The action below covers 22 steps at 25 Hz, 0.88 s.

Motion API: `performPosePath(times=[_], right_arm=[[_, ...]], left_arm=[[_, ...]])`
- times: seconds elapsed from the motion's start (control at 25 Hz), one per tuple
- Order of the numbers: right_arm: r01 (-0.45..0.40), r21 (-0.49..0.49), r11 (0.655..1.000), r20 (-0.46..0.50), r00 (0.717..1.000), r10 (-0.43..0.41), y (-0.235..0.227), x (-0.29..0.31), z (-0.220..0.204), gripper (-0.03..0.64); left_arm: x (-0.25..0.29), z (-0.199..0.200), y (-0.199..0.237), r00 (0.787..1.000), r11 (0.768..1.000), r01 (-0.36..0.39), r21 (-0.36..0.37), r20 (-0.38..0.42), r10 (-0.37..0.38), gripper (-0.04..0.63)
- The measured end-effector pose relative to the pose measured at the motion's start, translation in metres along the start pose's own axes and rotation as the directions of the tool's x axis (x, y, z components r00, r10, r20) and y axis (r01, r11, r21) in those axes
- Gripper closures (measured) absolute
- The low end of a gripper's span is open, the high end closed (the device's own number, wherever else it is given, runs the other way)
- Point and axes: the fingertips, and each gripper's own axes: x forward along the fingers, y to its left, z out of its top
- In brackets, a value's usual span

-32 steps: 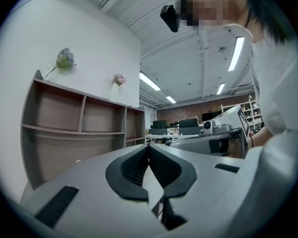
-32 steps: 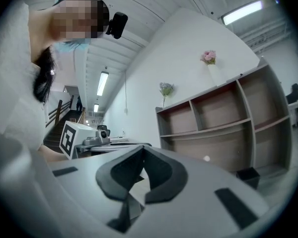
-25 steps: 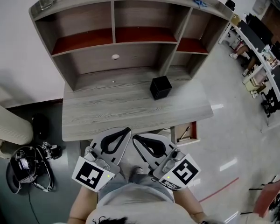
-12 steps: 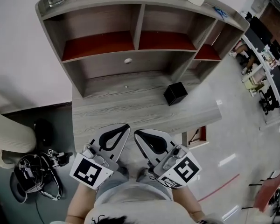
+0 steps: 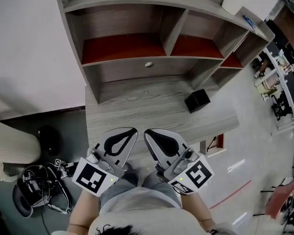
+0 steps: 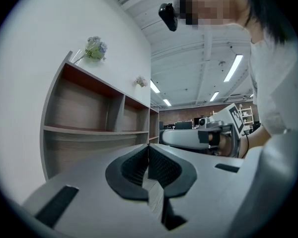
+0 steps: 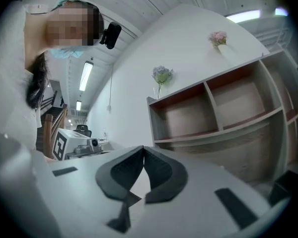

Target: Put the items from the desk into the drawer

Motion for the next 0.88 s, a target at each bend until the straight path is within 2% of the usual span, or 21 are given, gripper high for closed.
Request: performPosePath(times=[0.4,0.88], right_arm=[[0.044,-0.01,0.999,-0.069,0.997,-0.045,-0.009,0.012,-0.016,0.607],[-0.01,0.014,1.0,-0.125,0.992,0.011,-0.056,0.049,-0.031,0.606]], left_arm=[[0.01,-0.007,0.015,0.999,0.998,0.051,-0.029,0.015,-0.051,0.584],[0.037,-0.01,0.058,1.0,0.999,-0.023,-0.032,-0.008,0.023,0.584]])
